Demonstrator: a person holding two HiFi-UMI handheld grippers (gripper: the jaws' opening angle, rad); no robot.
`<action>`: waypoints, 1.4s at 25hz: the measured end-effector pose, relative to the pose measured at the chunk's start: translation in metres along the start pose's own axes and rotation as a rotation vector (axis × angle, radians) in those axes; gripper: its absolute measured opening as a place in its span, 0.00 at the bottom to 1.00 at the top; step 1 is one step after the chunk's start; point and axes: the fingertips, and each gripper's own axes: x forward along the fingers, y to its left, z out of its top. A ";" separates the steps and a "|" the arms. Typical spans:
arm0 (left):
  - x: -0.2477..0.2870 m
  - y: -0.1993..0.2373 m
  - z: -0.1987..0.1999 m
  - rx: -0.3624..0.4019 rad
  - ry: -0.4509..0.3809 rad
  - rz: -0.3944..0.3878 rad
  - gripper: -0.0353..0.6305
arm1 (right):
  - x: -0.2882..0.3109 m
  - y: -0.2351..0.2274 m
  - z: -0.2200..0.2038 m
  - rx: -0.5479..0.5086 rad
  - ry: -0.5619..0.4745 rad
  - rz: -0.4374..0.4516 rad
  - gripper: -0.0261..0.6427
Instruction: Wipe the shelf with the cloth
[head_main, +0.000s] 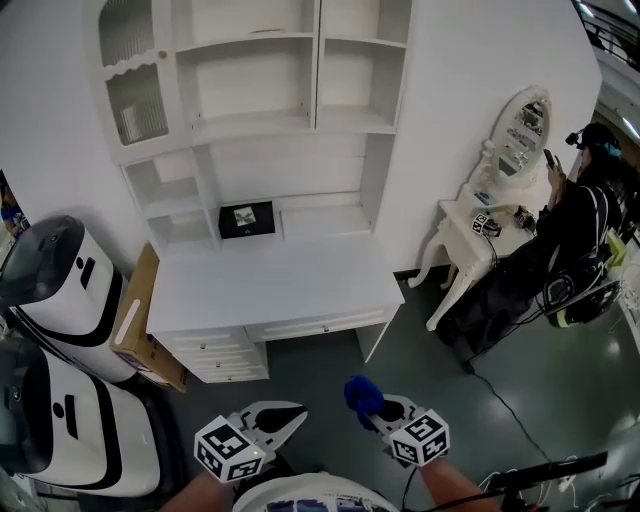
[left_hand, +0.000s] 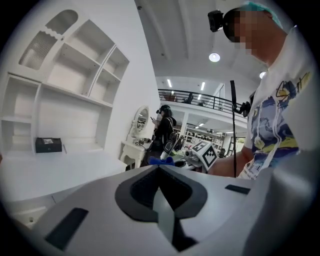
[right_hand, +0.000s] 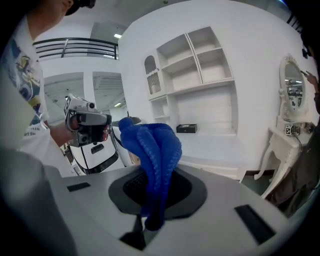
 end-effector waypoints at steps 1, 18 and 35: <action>0.006 -0.002 0.006 0.002 -0.002 -0.015 0.07 | 0.000 -0.009 0.008 -0.015 -0.008 0.000 0.13; 0.090 0.119 0.209 0.245 -0.047 -0.314 0.07 | 0.068 -0.165 0.350 -0.454 -0.230 -0.114 0.13; 0.133 0.200 0.319 0.314 -0.094 -0.344 0.07 | 0.181 -0.236 0.670 -0.836 -0.433 -0.201 0.13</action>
